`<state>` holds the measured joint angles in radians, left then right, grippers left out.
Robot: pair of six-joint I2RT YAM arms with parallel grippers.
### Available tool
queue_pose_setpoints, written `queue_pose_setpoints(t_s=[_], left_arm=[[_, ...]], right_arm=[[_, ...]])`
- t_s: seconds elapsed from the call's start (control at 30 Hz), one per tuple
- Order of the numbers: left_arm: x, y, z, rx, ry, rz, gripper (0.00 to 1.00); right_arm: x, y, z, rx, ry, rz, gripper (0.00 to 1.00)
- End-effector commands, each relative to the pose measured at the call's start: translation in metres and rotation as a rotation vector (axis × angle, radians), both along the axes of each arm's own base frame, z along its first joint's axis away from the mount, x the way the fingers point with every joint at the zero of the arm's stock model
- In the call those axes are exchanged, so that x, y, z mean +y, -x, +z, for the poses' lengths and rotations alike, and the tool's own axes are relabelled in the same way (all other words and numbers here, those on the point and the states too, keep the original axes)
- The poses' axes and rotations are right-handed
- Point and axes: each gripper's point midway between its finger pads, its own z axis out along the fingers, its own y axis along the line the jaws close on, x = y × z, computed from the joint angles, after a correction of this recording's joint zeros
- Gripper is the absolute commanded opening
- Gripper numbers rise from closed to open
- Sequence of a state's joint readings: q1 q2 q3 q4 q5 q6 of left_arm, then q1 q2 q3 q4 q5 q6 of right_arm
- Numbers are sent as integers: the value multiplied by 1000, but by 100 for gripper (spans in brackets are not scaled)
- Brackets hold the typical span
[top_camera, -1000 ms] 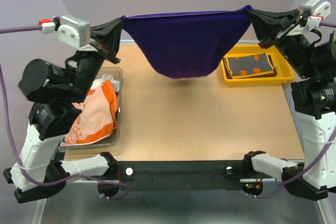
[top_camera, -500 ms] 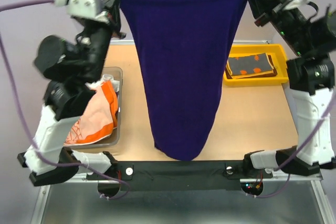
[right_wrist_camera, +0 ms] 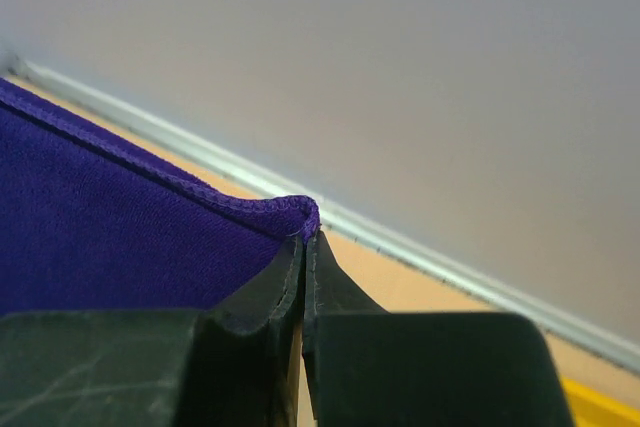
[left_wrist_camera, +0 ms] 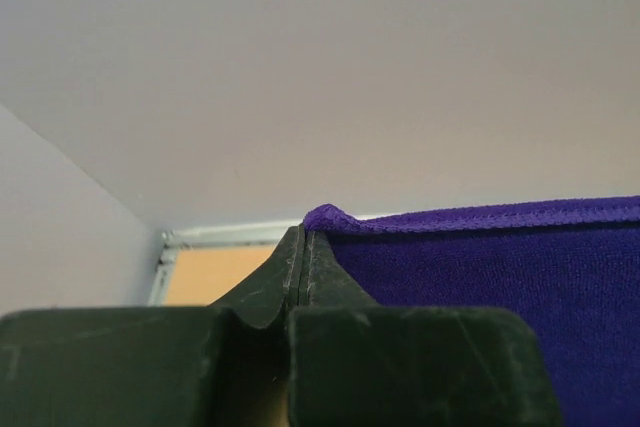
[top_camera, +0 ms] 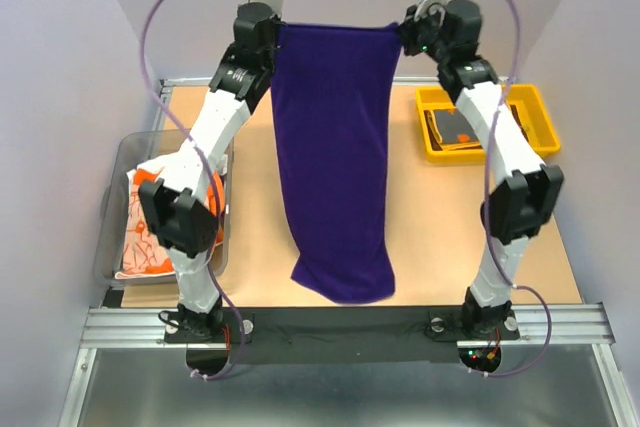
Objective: Fold and stack the towels
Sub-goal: Flatten out the crumpled towel
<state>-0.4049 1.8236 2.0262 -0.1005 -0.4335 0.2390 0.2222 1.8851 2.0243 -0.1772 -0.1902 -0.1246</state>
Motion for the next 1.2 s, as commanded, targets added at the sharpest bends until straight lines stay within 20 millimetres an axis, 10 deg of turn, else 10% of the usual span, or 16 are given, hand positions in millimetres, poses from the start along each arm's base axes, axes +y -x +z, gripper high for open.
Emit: queue_pose_setpoints(t_s=[0.0,0.2,0.57,0.87,0.97,1.17], left_arm=[[27,-32,-18,-22,68,66,0],[35,-80,-88,76,99,95,0],[24,-73,-111,134,132,-8,0],[19,-19,-26,8,191,-114,0],[19,40,41,-124,192,-190,0],[9,150,109,-312,153,-312,0]], right_arm=[[-25,-37,-21,-49,39,-118,1],[-14,-74,-77,-19,48,-99,1],[-6,-65,-108,40,29,-55,1],[-20,-15,-59,-9,7,-73,1],[-24,21,-14,-84,2,-57,1],[-30,113,67,-247,-21,15,1]])
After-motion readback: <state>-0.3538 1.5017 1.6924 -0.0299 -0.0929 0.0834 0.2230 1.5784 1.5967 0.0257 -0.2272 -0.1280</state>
